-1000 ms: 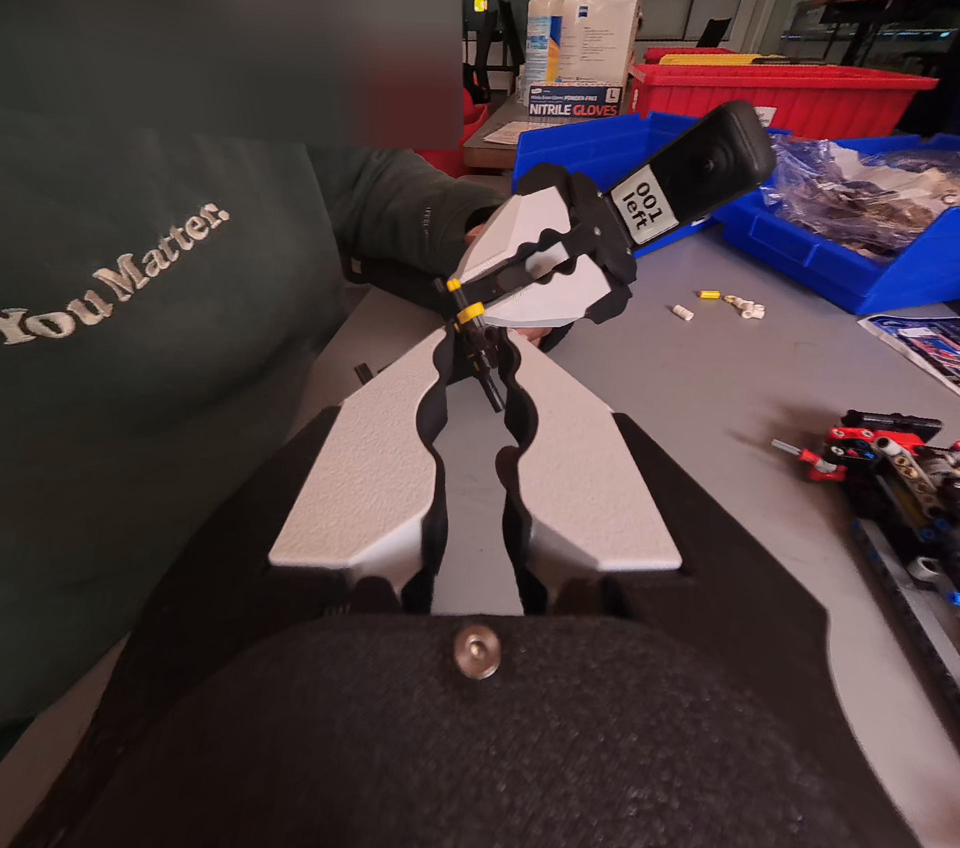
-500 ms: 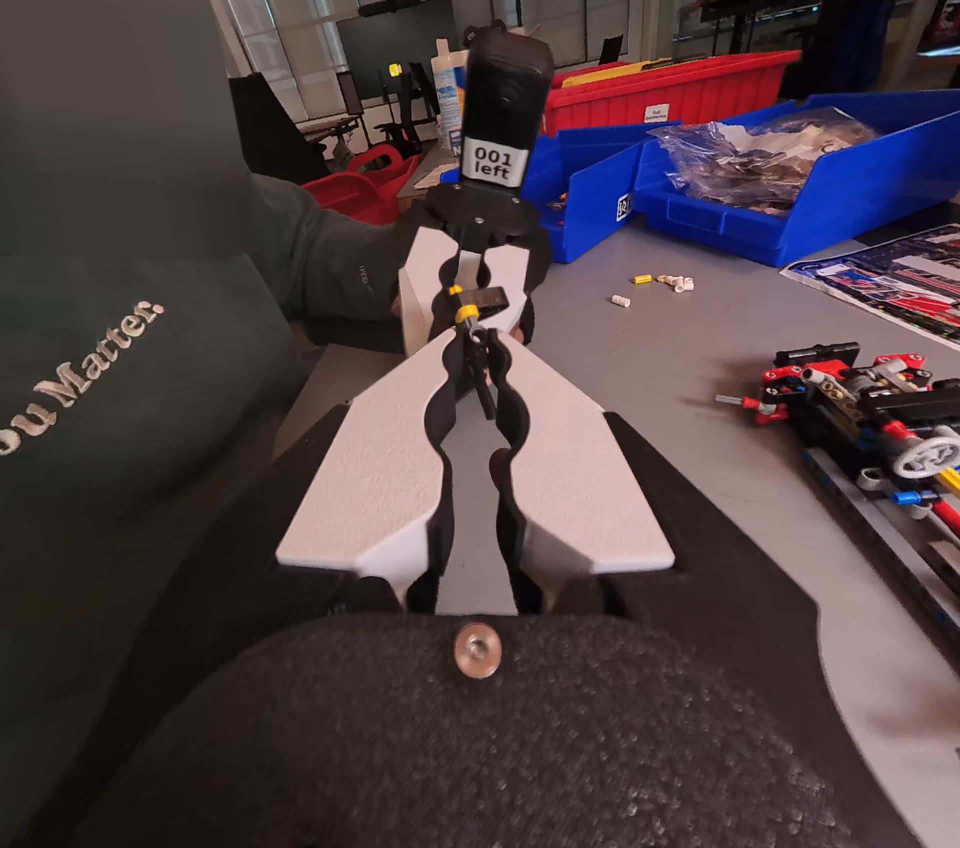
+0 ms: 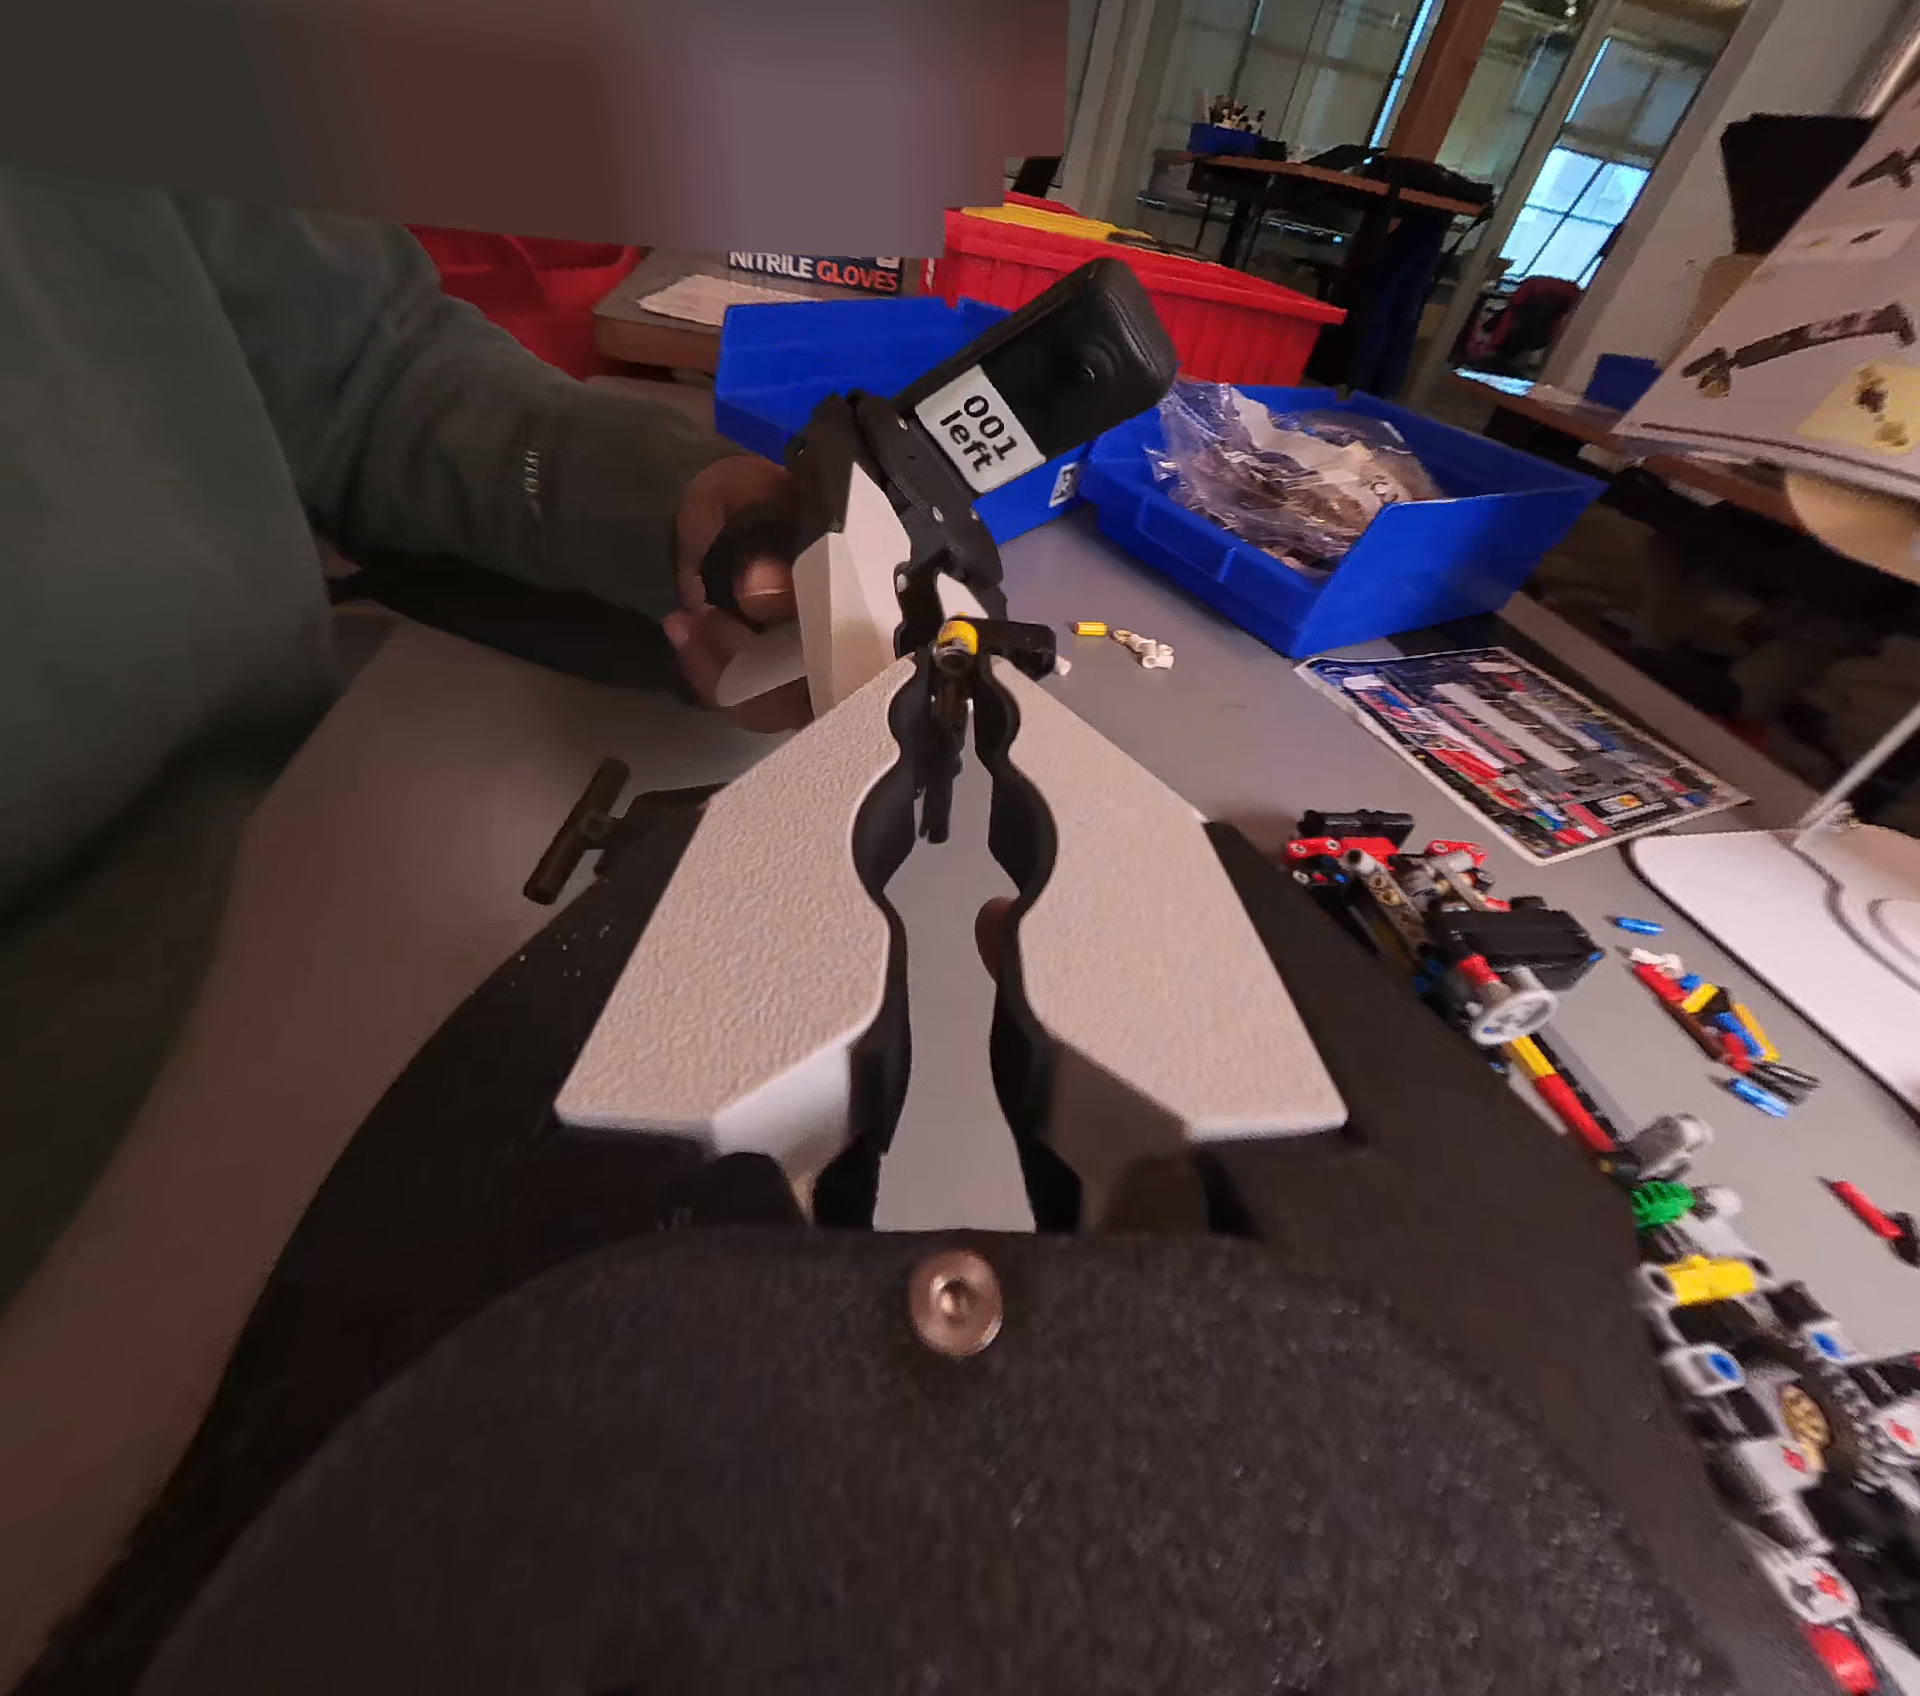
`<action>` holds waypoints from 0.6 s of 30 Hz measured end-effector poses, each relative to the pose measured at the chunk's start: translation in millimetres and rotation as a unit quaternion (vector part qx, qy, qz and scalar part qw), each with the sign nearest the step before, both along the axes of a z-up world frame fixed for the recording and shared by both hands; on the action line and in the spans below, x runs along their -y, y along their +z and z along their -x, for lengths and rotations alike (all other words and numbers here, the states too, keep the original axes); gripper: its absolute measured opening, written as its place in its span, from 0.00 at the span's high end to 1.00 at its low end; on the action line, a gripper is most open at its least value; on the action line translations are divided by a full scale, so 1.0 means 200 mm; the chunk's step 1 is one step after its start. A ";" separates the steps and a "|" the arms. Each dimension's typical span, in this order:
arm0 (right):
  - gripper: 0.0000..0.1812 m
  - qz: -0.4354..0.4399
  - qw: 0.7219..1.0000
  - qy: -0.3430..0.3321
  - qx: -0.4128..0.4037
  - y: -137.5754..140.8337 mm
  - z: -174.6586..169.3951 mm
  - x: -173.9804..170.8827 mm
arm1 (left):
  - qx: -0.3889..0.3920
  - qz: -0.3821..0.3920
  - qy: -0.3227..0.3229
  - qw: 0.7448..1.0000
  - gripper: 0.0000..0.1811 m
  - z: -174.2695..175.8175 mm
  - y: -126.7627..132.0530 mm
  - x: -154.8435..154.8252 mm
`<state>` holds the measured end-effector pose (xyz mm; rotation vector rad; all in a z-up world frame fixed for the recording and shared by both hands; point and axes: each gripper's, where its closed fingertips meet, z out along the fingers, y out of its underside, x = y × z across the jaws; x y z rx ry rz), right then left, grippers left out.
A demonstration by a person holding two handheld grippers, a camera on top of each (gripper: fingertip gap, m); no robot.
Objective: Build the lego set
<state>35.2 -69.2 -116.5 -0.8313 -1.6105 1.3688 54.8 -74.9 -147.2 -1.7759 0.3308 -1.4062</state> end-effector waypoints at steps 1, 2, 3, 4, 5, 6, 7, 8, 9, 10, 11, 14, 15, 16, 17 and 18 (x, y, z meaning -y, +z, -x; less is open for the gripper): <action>0.98 -0.012 1.000 -0.006 -0.004 0.00 0.00 0.00 | 0.007 0.002 -0.001 1.000 1.00 0.00 0.00 0.00; 0.98 -0.021 1.000 -0.009 -0.006 0.00 0.00 0.00 | 0.009 0.003 -0.002 1.000 1.00 0.00 0.00 0.00; 0.98 -0.027 1.000 -0.012 -0.006 0.00 0.00 0.00 | 0.007 0.002 0.000 1.000 1.00 0.00 0.00 0.00; 0.98 -0.034 0.999 -0.016 -0.007 -0.01 0.00 0.00 | 0.004 -0.001 0.002 1.000 1.00 0.00 -0.01 -0.01; 0.98 -0.043 0.999 -0.018 -0.008 -0.01 0.00 0.00 | -0.001 -0.006 0.003 1.000 1.00 0.00 -0.01 -0.01; 0.98 -0.052 0.998 -0.021 -0.009 -0.02 0.00 0.00 | -0.006 -0.013 0.003 1.000 1.00 0.01 -0.01 -0.01; 0.98 -0.064 0.998 -0.024 -0.011 -0.02 0.01 0.00 | -0.012 -0.022 0.003 1.000 0.98 0.01 -0.01 -0.01; 0.98 -0.081 0.996 -0.026 -0.013 -0.03 0.00 0.00 | -0.019 -0.032 0.004 0.999 0.93 0.02 -0.01 -0.01; 0.98 -0.103 0.994 -0.030 -0.019 -0.04 0.00 0.00 | -0.025 -0.041 0.006 0.999 0.89 0.03 -0.01 -0.01; 0.98 -0.124 0.991 -0.035 -0.026 -0.04 0.00 0.00 | -0.029 -0.049 0.008 0.998 0.86 0.04 0.00 -0.01; 0.98 -0.144 0.988 -0.038 -0.033 -0.04 0.00 0.00 | -0.030 -0.055 0.008 0.998 0.85 0.05 0.00 -0.01; 0.98 -0.214 0.975 -0.044 -0.041 -0.08 0.00 0.01 | -0.027 -0.055 0.009 0.998 0.84 0.06 0.01 -0.02; 0.98 -0.230 0.971 -0.047 -0.042 -0.09 0.01 0.01 | -0.028 -0.052 0.008 0.998 0.84 0.06 0.00 -0.02; 0.98 -0.240 0.969 -0.047 -0.043 -0.10 0.01 0.02 | -0.029 -0.049 0.006 0.998 0.84 0.06 -0.01 -0.02; 0.98 -0.250 0.966 -0.049 -0.044 -0.11 0.01 0.02 | -0.029 -0.045 0.006 0.999 0.84 0.06 -0.01 -0.02; 0.98 -0.262 0.963 -0.051 -0.046 -0.11 0.01 0.02 | -0.027 -0.041 0.005 0.999 0.84 0.06 -0.02 -0.02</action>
